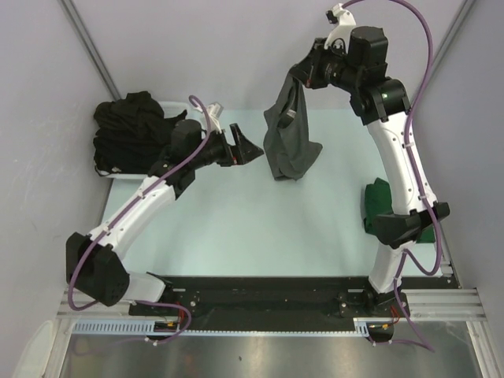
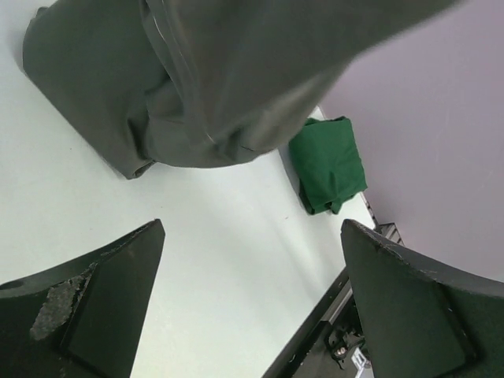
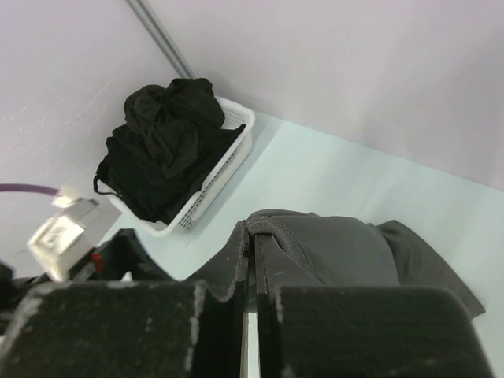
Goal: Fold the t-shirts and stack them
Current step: Flatten out the tshirt
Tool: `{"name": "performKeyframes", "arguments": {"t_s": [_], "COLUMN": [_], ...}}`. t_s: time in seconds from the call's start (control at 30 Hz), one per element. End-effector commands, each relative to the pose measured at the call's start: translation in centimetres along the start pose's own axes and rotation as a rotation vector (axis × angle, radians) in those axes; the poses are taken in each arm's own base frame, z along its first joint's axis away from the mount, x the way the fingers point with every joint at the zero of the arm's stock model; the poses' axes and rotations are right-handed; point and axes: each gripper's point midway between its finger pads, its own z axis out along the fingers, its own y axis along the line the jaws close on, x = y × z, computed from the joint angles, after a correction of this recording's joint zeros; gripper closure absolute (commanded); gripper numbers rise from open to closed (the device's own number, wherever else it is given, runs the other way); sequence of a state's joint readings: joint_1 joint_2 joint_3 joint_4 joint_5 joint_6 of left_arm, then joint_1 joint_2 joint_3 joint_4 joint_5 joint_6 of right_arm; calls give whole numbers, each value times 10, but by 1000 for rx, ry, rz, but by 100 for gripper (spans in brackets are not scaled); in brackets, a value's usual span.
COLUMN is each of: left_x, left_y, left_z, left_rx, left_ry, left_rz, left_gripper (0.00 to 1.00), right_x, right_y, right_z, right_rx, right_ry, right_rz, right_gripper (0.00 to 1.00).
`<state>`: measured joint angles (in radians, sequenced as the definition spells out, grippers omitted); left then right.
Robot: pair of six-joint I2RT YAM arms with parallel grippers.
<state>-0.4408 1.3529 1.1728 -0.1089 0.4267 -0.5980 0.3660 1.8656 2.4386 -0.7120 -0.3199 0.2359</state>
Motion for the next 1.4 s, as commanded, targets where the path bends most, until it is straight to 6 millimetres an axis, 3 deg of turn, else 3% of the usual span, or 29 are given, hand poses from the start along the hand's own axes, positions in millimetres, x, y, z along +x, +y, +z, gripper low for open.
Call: {"name": "performKeyframes", "arguments": {"t_s": [0.0, 0.43, 0.5, 0.53, 0.63, 0.73, 0.9, 1.0, 1.03, 1.1, 1.13, 1.2, 1.37], "left_x": [-6, -6, -7, -7, -7, -6, -4, -3, -2, -2, -1, -2, -14], "left_y": [-5, -17, -20, -21, -23, -24, -23, -21, -19, -18, -15, -12, -1], "left_z": [18, 38, 43, 46, 53, 60, 67, 71, 73, 75, 76, 77, 74], "left_rx": [30, 65, 86, 93, 105, 105, 104, 103, 100, 90, 80, 65, -33], "left_ry": [-17, 6, 8, 9, 20, 29, 35, 42, 47, 56, 58, 59, 33], "left_rz": [35, 102, 99, 97, 89, 101, 118, 122, 121, 122, 119, 120, 165], "left_gripper": [1, 1, 9, 18, 24, 16, 14, 30, 44, 60, 80, 100, 100], "right_x": [-31, -27, -26, -25, -25, -29, -32, -29, -29, -29, -27, -27, -17], "right_y": [27, 32, 34, 34, 35, 39, 43, 42, 41, 42, 42, 42, 33], "right_z": [-33, -41, -42, -43, -44, -48, -51, -49, -49, -48, -47, -46, -38], "right_rx": [-45, -52, -55, -55, -58, -66, -78, -77, -77, -83, -85, -87, -68], "right_ry": [-78, -57, -54, -52, -50, -61, -66, -58, -58, -56, -52, -52, -25], "right_rz": [-30, -20, -23, -23, -21, -22, -24, -26, -24, -26, -25, -24, -27], "right_gripper": [100, 100, 100, 100, 100, 100, 100, 100, 100, 100, 100, 100, 100]}}
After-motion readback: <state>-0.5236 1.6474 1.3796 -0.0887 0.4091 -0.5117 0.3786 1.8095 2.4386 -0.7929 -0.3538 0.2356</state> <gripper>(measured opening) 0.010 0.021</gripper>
